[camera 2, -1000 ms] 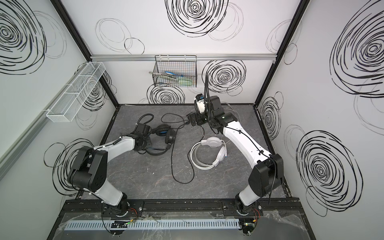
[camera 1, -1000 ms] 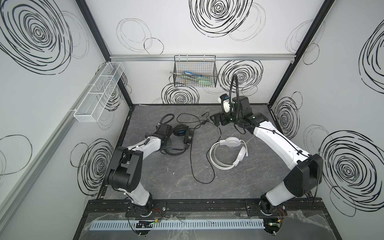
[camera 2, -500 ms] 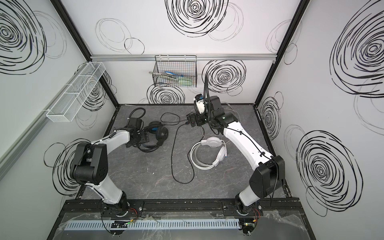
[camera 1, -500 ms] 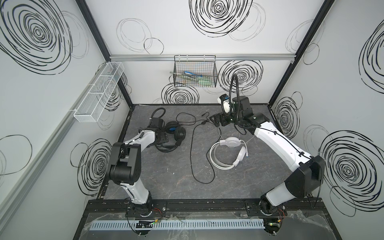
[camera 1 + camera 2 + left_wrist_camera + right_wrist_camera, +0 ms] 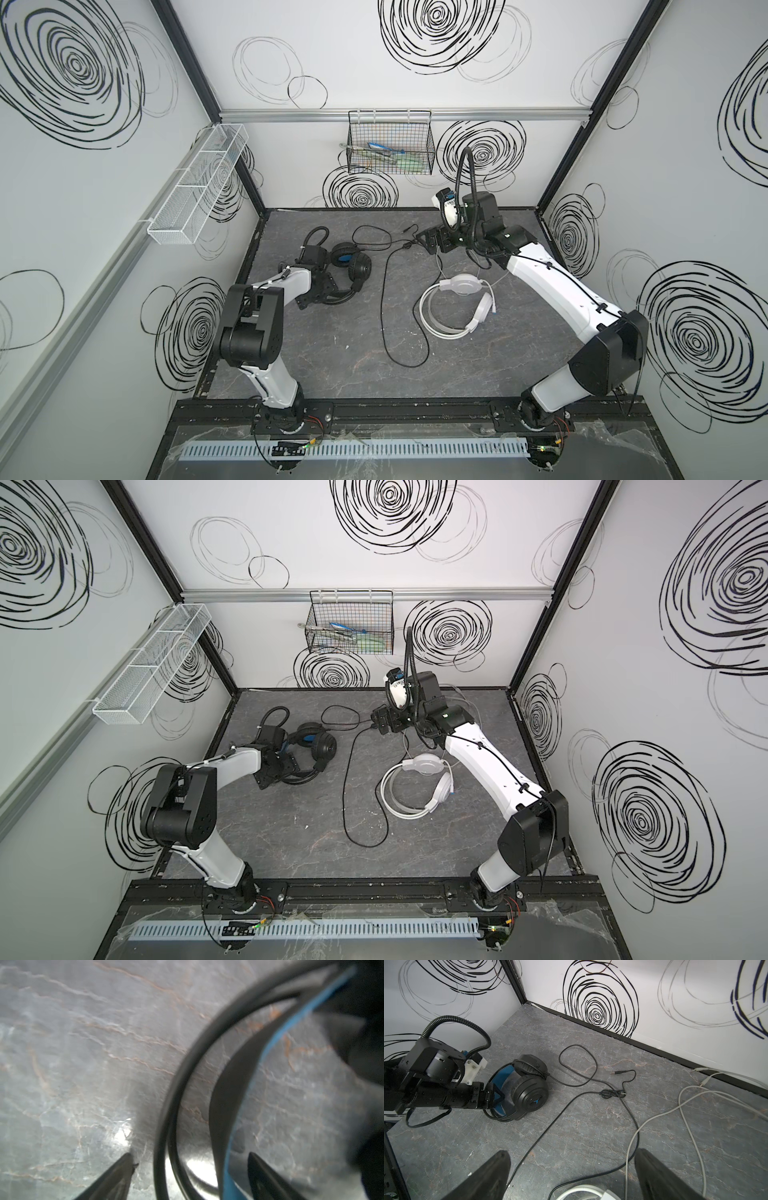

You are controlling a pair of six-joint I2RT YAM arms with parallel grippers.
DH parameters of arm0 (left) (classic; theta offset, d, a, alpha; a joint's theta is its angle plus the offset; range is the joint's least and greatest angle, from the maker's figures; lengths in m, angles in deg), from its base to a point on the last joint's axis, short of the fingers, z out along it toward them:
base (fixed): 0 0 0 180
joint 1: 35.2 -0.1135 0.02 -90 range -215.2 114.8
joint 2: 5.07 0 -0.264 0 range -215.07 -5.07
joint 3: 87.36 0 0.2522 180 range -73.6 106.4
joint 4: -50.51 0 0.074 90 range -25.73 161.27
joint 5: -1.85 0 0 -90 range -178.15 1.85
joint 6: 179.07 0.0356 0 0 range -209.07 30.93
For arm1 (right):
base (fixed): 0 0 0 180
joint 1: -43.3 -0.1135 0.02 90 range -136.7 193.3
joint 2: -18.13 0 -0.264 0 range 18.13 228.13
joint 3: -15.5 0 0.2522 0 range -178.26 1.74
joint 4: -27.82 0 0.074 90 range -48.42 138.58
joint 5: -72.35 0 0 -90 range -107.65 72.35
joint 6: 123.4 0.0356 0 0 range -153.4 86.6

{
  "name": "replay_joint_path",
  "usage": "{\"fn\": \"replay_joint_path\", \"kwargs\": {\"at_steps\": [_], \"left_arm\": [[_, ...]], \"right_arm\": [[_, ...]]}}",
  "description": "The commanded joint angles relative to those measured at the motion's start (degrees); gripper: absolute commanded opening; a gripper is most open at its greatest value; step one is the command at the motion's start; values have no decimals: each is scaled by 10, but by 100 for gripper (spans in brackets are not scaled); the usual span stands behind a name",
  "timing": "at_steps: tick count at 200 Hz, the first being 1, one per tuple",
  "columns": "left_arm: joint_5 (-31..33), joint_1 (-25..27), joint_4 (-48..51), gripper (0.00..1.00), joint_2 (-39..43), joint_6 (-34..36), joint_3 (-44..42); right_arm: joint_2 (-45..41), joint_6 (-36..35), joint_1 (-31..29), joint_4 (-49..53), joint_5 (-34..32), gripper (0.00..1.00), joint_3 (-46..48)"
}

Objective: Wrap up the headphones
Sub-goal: 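Close the left gripper on the black headband, then lift the black headphones high with the left gripper, away from the table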

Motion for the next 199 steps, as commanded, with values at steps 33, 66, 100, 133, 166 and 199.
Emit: {"fn": "replay_joint_path", "kwargs": {"at_steps": [33,66,100,133,166,199], "left_arm": [[30,10,-9,47,-43,-45,-12],[62,4,-9,19,-24,-39,-3],[101,-9,15,0,3,-1,47],[154,-7,41,0,53,66,137],[221,21,66,0,97,175,245],[318,99,46,0,152,272,286]], "right_arm": [[-20,-6,4,-1,2,97,6],[-34,-5,9,1,3,97,6],[-70,-13,11,-4,18,97,34],[-103,-1,16,0,45,97,59],[-138,-3,16,-33,117,97,105],[-171,2,-15,-104,176,97,172]]}}
